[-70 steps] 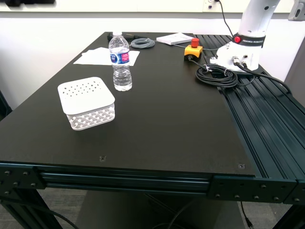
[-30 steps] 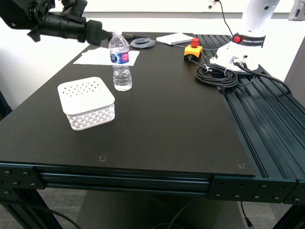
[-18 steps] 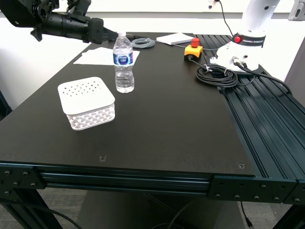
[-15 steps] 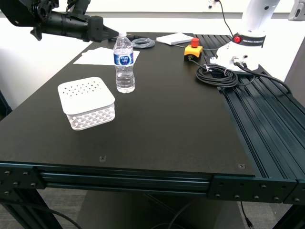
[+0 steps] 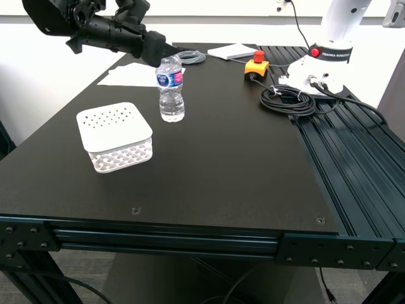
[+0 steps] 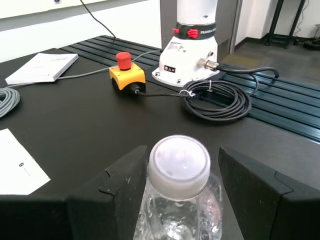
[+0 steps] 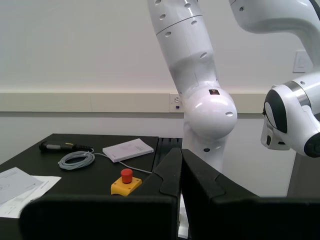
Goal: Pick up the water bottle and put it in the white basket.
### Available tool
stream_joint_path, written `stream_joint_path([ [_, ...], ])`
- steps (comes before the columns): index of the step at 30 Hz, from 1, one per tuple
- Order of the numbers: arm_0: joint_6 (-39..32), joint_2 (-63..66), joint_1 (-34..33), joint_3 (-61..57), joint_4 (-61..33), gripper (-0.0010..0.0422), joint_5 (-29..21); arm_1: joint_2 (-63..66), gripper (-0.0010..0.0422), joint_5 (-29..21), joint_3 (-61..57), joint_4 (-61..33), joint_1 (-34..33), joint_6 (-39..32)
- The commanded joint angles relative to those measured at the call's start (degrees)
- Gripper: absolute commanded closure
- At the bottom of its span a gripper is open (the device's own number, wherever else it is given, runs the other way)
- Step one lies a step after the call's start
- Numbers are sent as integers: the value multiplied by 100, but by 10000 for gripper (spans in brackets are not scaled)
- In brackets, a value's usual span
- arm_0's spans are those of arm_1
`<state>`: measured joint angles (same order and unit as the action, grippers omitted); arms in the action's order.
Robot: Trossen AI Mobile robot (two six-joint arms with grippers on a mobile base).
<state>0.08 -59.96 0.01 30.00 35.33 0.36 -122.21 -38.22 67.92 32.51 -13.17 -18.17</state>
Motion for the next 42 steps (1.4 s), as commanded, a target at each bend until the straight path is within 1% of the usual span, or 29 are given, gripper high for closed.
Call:
stream_joint_path([
  [1,-2,2,-2,4,17,412,-2,-35,246,48,-11,-396,-2,-15],
  [3,-2,2,-2,4,15,412,-2,-35,289,76,-31,-529,-2,-179],
  [5,0,2,-2,4,15,412,-2,-35,355,76,-31,-511,-2,-184],
  [6,-2,2,-2,4,15,412,-2,-35,404,79,-28,-509,0,-181],
  [7,0,2,-2,4,15,412,-4,-33,415,79,-28,-496,0,-127],
  [8,-2,2,0,4,15,412,-2,-22,405,83,-28,-494,2,-72],
  [9,-2,2,-2,4,15,412,-2,7,404,92,-31,-503,2,-17],
  [10,-2,2,0,4,15,412,0,74,412,92,-31,-503,4,26],
  [12,-2,2,0,4,15,412,0,363,412,101,-31,-498,9,42],
  [15,-2,2,-2,4,15,412,-2,1005,413,208,-31,-553,24,22],
  [17,-2,2,-2,4,17,412,0,1414,413,387,-31,-717,61,0],
  [19,-2,2,0,4,15,412,0,1792,413,505,-35,-1174,149,-50],
  [21,0,2,-2,4,17,412,0,2072,413,667,-57,-1823,225,-114],
  [23,-2,2,0,4,15,412,-2,2361,413,778,-98,-2761,275,-391],
  [25,-2,2,0,4,15,412,0,2647,413,780,-321,-3176,295,-592],
  [30,0,2,0,4,15,412,0,3567,413,793,-1353,-3042,313,-584],
  [33,-2,2,0,4,17,412,0,4164,413,979,-1954,-2973,315,-538],
  [35,0,2,0,4,15,412,0,4450,413,977,-2247,-2870,330,-531],
  [38,-2,2,-2,4,17,412,0,4513,413,944,-2496,-2632,343,-522],
  [39,-2,2,-2,4,15,412,-2,4419,413,879,-2496,-2625,341,-507],
  [42,-2,2,0,4,13,412,0,4111,413,916,-2496,-2599,348,-382],
])
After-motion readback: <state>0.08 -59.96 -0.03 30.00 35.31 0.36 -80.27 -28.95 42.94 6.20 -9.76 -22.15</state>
